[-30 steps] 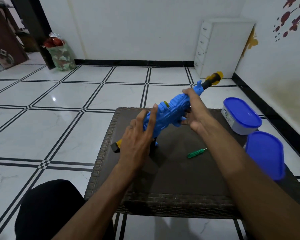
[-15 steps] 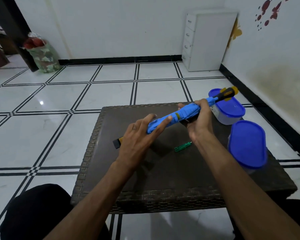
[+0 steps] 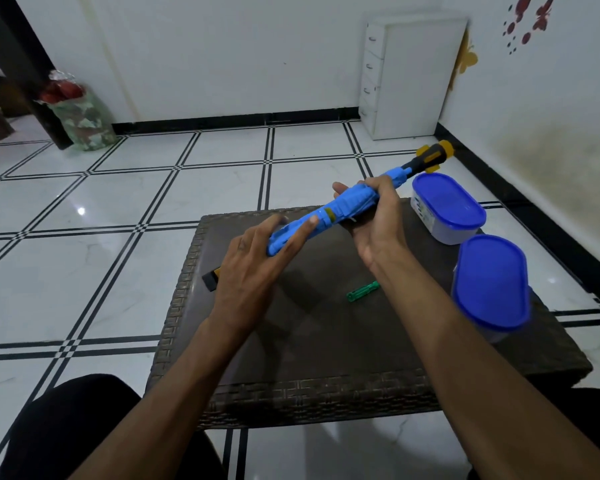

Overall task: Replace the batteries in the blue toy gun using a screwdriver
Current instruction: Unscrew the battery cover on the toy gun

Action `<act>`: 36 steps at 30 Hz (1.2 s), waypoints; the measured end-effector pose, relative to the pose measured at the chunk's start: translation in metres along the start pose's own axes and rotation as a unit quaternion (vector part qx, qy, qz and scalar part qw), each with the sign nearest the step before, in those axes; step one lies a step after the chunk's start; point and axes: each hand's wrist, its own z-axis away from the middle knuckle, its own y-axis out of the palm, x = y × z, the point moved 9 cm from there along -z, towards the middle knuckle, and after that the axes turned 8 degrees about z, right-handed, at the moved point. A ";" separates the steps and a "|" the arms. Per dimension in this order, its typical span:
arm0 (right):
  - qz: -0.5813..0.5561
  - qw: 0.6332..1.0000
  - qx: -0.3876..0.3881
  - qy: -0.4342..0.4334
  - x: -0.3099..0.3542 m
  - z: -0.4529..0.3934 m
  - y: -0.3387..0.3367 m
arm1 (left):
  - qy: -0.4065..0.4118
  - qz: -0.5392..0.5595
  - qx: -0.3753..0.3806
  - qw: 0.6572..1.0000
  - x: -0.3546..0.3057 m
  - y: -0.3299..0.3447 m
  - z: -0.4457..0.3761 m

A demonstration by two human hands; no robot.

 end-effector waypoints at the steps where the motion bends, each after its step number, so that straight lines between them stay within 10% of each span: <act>1: -0.010 1.000 0.009 -0.002 -0.001 0.000 0.001 | 0.006 -0.002 -0.006 1.000 -0.002 -0.001 0.003; 11: -0.065 0.997 -0.039 0.032 -0.037 0.001 -0.035 | 0.038 0.019 0.079 0.996 -0.024 0.022 0.028; 28: 0.054 0.997 -0.012 0.045 -0.006 -0.021 0.013 | -0.067 0.091 -0.002 0.994 0.023 -0.016 -0.008; 36: -0.098 0.994 -0.020 0.035 -0.024 -0.010 -0.009 | -0.011 0.053 0.025 0.998 0.004 0.002 0.014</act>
